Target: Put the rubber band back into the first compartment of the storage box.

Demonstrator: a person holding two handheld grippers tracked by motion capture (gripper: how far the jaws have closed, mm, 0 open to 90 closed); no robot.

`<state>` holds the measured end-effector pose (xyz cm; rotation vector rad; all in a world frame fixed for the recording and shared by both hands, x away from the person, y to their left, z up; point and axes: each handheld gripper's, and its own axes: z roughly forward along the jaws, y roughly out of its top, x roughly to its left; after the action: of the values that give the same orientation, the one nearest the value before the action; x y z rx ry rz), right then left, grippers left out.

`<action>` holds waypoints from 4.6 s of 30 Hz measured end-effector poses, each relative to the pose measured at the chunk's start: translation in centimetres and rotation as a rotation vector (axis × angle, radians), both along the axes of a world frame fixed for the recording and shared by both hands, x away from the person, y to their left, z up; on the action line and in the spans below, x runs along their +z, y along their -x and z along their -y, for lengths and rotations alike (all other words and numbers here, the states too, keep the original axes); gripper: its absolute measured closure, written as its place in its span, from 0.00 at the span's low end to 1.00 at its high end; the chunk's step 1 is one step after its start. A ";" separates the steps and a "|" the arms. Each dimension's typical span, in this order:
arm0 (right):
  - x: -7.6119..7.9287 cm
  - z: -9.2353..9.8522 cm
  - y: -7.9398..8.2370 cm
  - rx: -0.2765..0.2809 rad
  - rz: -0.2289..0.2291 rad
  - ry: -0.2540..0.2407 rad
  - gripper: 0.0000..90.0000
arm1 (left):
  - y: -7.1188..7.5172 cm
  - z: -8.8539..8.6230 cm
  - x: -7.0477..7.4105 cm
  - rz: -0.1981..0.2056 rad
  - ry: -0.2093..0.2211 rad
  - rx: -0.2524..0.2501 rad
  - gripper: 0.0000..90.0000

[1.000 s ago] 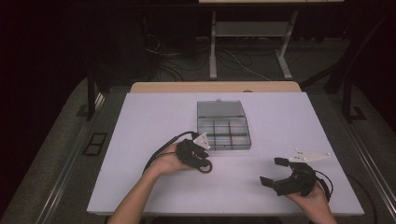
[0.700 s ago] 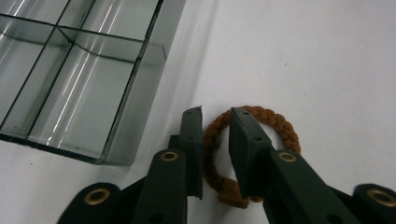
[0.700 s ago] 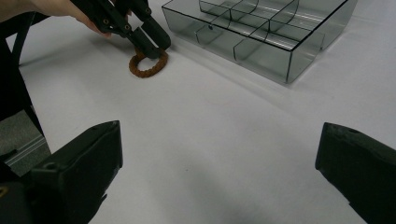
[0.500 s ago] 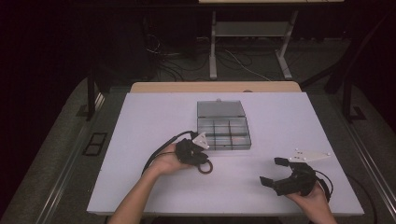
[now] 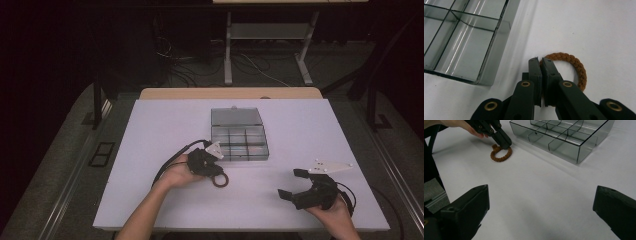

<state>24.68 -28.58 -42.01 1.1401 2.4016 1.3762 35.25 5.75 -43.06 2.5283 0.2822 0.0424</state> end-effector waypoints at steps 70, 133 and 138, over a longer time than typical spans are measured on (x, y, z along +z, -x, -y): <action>0.1 0.4 0.0 -0.011 0.001 -0.008 0.01 | -2.6 -0.5 9.0 0.068 0.045 0.016 0.95; 0.1 0.8 0.0 -0.013 -0.001 -0.009 0.01 | -8.7 0.8 6.1 0.071 0.004 0.111 0.95; 0.1 0.8 -0.1 -0.011 -0.002 -0.007 0.01 | -8.9 1.1 5.7 0.068 0.004 0.105 0.95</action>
<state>24.73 -29.40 -41.94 1.1548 2.3897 1.3825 44.19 4.63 -37.41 2.5004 0.3867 0.1690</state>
